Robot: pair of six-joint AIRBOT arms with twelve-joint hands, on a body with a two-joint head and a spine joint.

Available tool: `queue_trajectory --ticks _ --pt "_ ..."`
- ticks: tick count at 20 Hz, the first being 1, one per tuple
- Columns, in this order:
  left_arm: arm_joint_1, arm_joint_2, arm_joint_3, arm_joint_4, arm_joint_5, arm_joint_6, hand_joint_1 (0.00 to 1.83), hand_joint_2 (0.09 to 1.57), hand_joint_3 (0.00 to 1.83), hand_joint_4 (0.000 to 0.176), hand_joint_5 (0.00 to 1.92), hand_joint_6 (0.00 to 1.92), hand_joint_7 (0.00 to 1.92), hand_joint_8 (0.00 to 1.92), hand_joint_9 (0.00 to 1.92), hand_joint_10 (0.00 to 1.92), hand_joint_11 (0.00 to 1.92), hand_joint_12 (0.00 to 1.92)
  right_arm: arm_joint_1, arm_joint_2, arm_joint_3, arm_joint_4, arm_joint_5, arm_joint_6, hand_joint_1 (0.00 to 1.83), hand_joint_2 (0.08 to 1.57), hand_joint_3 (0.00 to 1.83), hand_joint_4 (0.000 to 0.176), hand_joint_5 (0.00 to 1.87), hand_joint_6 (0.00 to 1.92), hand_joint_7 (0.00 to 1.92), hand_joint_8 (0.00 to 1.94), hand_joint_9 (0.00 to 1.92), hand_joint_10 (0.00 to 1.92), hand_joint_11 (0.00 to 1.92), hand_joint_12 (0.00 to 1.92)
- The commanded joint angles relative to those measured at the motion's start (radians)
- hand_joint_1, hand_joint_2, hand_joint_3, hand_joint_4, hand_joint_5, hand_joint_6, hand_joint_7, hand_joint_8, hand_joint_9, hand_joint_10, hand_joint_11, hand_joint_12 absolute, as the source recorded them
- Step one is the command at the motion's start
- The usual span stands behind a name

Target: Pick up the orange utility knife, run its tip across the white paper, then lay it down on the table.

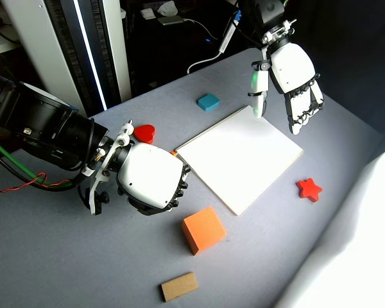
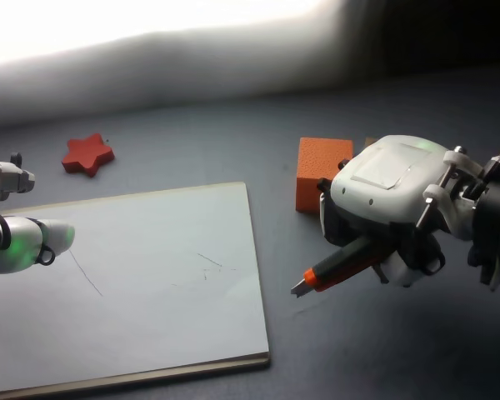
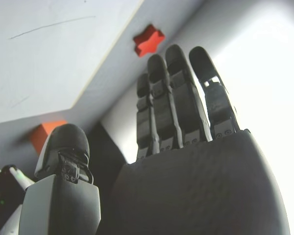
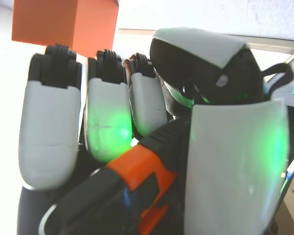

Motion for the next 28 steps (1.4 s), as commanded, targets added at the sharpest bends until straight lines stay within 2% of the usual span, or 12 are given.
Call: queue_trajectory --ticks 1,2,3,4,5,8,10,17,23,25,26,28 --pt "-0.008 0.005 0.004 0.053 -0.061 0.0 0.13 1.25 0.0 0.0 0.34 0.0 0.48 0.0 0.45 0.03 0.0 1.05 0.001 0.007 -0.005 -0.034 -0.094 -0.01 1.49 0.8 1.04 0.176 1.29 1.92 1.63 1.94 1.73 1.92 1.79 1.92" --pt "-0.008 0.005 0.004 0.053 -0.061 0.0 0.1 1.25 0.0 0.0 0.31 0.0 0.47 0.0 0.44 0.02 0.0 1.05 -0.001 0.007 -0.007 -0.04 -0.099 -0.01 1.5 0.78 1.04 0.176 1.3 1.92 1.63 1.94 1.73 1.92 1.79 1.92" --pt "-0.008 0.006 0.004 0.053 -0.061 0.0 0.12 1.25 0.0 0.0 0.32 0.01 0.45 0.0 0.43 0.01 0.0 1.04 -0.004 0.007 -0.008 -0.06 -0.105 -0.01 1.48 0.86 0.95 0.176 1.31 1.92 1.58 1.94 1.68 1.92 1.74 1.92" --pt "-0.01 0.005 0.005 0.053 -0.061 0.0 0.1 1.25 0.0 0.0 0.3 0.0 0.42 0.0 0.38 0.01 0.0 0.98 -0.003 0.007 -0.008 -0.07 -0.106 -0.01 0.83 0.89 0.52 0.012 0.26 0.71 0.36 0.81 0.34 1.03 0.35 1.43" --pt "-0.011 0.005 0.006 0.053 -0.061 0.0 0.1 1.25 0.0 0.0 0.29 0.0 0.42 0.0 0.37 0.0 0.0 0.97 -0.001 0.007 -0.01 -0.074 -0.105 -0.008 0.65 1.04 0.15 0.0 0.03 0.22 0.19 0.17 0.06 0.61 0.01 1.15" --pt "-0.012 0.005 0.009 0.053 -0.061 0.0 0.12 1.24 0.0 0.0 0.31 0.01 0.42 0.0 0.38 0.0 0.0 1.0 0.001 0.011 -0.022 -0.077 -0.098 -0.008 0.59 1.08 0.04 0.0 0.03 0.11 0.17 0.03 0.04 0.44 0.0 1.0" --pt "-0.012 0.005 0.01 0.053 -0.061 0.0 0.07 1.26 0.0 0.0 0.23 0.0 0.35 0.0 0.34 0.0 0.0 0.98 0.002 0.016 -0.035 -0.079 -0.097 -0.008 0.51 1.11 0.02 0.0 0.0 0.0 0.06 0.0 0.01 0.29 0.0 0.77" --pt "-0.014 0.005 0.012 0.054 -0.061 0.0 0.08 1.26 0.0 0.0 0.23 0.0 0.35 0.0 0.34 0.0 0.0 0.98 0.025 0.062 -0.088 -0.082 -0.093 -0.014 0.54 1.1 0.01 0.0 0.0 0.0 0.06 0.01 0.01 0.28 0.0 0.73" --pt "-0.038 0.008 0.018 0.067 -0.054 0.014 0.1 1.25 0.0 0.0 0.25 0.01 0.36 0.0 0.35 0.0 0.0 1.0 0.053 0.179 -0.196 -0.081 -0.072 -0.014 0.53 1.11 0.01 0.0 0.02 0.01 0.09 0.01 0.03 0.29 0.0 0.82" --pt "-0.052 0.008 0.016 0.067 -0.018 0.032 0.1 1.25 0.0 0.0 0.26 0.01 0.38 0.01 0.35 0.01 0.0 1.0 0.067 0.23 -0.235 -0.081 -0.059 -0.009 0.51 1.11 0.0 0.0 0.05 0.02 0.16 0.02 0.08 0.33 0.0 0.91" --pt "-0.064 0.008 0.012 0.067 0.003 0.055 0.1 1.25 0.0 0.0 0.28 0.01 0.41 0.01 0.37 0.01 0.0 1.04 0.075 0.266 -0.259 -0.081 -0.048 -0.008 0.47 1.12 0.0 0.0 0.14 0.06 0.26 0.02 0.12 0.48 0.0 1.16" --pt "-0.081 0.008 -0.001 0.067 0.031 0.088 0.1 1.25 0.0 0.0 0.28 0.01 0.41 0.01 0.37 0.01 0.0 1.04 0.093 0.325 -0.29 -0.081 -0.021 0.011 0.46 1.12 0.0 0.0 0.15 0.06 0.27 0.02 0.12 0.49 0.0 1.18"
